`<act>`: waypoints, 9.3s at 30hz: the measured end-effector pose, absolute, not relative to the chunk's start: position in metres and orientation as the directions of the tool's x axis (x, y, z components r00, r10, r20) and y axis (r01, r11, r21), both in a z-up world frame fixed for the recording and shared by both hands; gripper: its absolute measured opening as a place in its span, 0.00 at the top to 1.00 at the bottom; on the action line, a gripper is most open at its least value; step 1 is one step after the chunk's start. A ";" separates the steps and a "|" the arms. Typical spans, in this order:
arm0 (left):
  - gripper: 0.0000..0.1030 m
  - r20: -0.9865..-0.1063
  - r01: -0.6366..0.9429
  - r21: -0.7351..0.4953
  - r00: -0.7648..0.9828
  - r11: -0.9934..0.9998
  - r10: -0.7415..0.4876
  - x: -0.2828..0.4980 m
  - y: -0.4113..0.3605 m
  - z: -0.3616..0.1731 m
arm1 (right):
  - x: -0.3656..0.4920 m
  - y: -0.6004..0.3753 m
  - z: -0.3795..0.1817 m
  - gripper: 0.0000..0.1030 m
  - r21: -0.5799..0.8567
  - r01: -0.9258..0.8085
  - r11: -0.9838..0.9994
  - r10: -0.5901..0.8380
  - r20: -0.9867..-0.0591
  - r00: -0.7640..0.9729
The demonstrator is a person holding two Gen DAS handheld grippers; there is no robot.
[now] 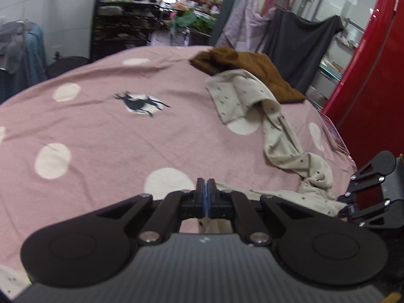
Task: Fold small clothes
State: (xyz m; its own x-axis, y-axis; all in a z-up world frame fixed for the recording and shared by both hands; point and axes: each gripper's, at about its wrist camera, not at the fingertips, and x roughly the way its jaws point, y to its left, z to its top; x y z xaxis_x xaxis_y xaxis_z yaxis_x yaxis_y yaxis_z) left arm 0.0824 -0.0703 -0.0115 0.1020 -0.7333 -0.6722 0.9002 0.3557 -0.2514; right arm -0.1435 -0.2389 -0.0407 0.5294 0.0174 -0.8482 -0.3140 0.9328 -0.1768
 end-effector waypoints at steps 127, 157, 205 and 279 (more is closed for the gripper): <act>0.48 -0.815 0.274 -0.136 0.515 0.952 -0.265 0.001 0.242 -0.058 | -0.127 -0.254 -0.053 0.65 0.161 0.116 0.980 0.090 -0.881 0.464; 0.15 -0.691 0.669 -0.214 0.411 0.712 -0.594 0.027 -0.026 -0.039 | -0.002 -0.439 0.050 0.90 0.117 0.407 0.906 -0.235 -0.660 0.714; 0.35 -0.656 0.537 -0.158 0.570 0.829 -0.495 0.159 0.014 -0.046 | 0.074 -0.302 -0.025 0.66 0.333 0.204 0.921 0.105 -0.715 0.691; 0.47 -0.748 0.049 -0.170 0.644 0.984 -0.161 0.247 0.206 -0.102 | 0.037 -0.234 -0.022 0.44 0.222 0.100 0.970 0.079 -0.673 0.736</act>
State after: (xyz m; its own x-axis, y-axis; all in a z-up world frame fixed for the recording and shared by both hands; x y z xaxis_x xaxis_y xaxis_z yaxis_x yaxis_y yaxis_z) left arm 0.2467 0.2061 -0.1020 0.6444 -0.1613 -0.7475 0.0488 0.9842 -0.1703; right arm 0.0369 -0.2339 -0.0225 0.7358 0.0787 -0.6726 0.0997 0.9698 0.2225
